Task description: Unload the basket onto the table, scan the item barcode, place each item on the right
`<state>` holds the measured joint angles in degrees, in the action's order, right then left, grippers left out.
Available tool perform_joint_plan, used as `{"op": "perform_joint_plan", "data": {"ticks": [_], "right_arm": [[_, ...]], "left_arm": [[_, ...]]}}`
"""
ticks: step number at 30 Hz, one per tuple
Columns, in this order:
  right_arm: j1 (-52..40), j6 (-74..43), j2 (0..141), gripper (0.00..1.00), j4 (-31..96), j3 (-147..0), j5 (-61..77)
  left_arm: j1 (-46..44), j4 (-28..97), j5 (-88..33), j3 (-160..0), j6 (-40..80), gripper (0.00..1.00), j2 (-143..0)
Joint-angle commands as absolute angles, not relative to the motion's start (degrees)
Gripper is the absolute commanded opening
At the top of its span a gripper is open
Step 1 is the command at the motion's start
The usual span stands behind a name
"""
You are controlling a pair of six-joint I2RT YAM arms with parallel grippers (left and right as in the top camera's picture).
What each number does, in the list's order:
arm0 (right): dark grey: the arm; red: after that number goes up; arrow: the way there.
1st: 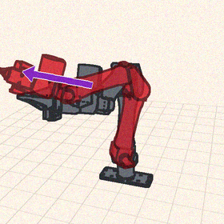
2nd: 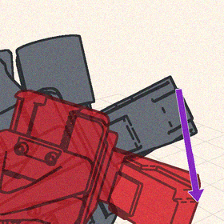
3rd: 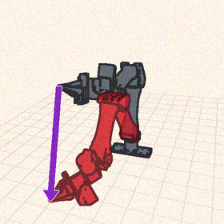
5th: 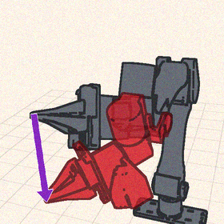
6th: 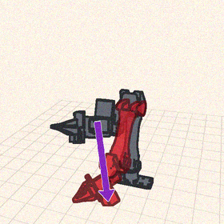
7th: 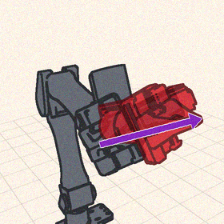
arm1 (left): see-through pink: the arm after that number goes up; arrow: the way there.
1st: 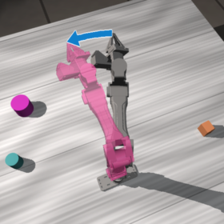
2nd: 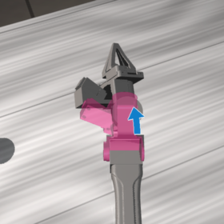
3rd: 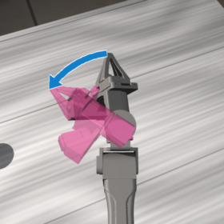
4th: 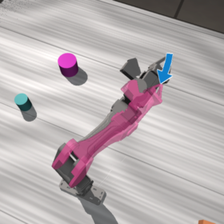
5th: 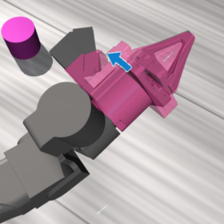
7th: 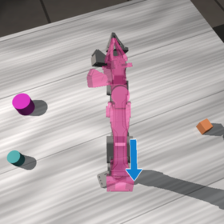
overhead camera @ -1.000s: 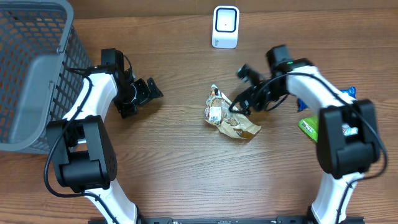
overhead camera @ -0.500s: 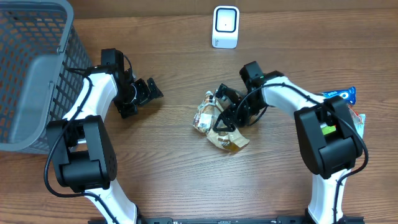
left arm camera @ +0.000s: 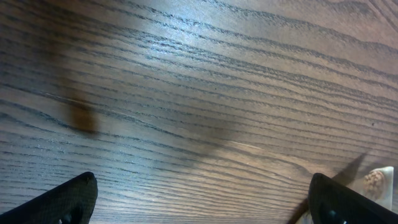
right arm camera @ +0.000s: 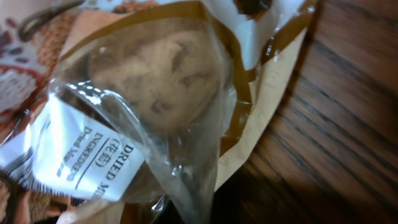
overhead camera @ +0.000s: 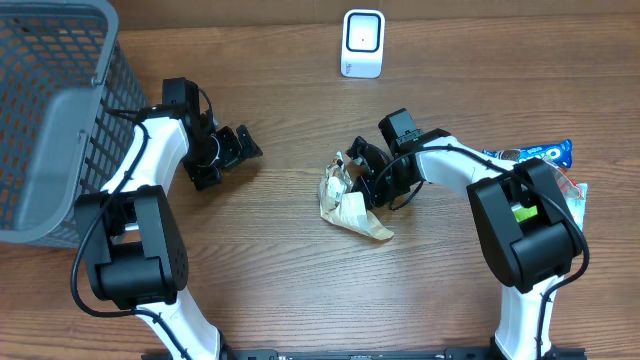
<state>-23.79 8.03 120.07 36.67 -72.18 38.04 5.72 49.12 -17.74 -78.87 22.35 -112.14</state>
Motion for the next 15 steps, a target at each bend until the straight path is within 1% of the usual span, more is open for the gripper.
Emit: {"op": "perform_joint_plan", "data": {"ticks": [1, 4, 9, 12, 15], "right_arm": [[-23.8, 0.7, 122.4, 0.04, 37.7, -71.0, 20.4], [-23.5, -2.1, 120.2, 0.04, 39.7, -73.6, 16.3], [-24.0, -3.9, 114.0, 0.04, 43.8, -79.1, 4.1], [-25.2, -5.8, 110.5, 0.04, 45.4, -80.9, -8.2], [-27.9, -6.1, 108.3, 0.04, 46.2, -81.1, -24.6]], "left_arm": [[5.6, 49.0, -17.4, -79.7, 22.3, 1.0, -112.2], [5.6, 49.0, -17.4, -79.7, 22.3, 1.0, -112.2], [5.6, 49.0, -17.4, -79.7, 22.3, 1.0, -112.2], [5.6, 49.0, -17.4, -79.7, 22.3, 1.0, -112.2], [5.6, 49.0, -17.4, -79.7, 22.3, 1.0, -112.2]]}}
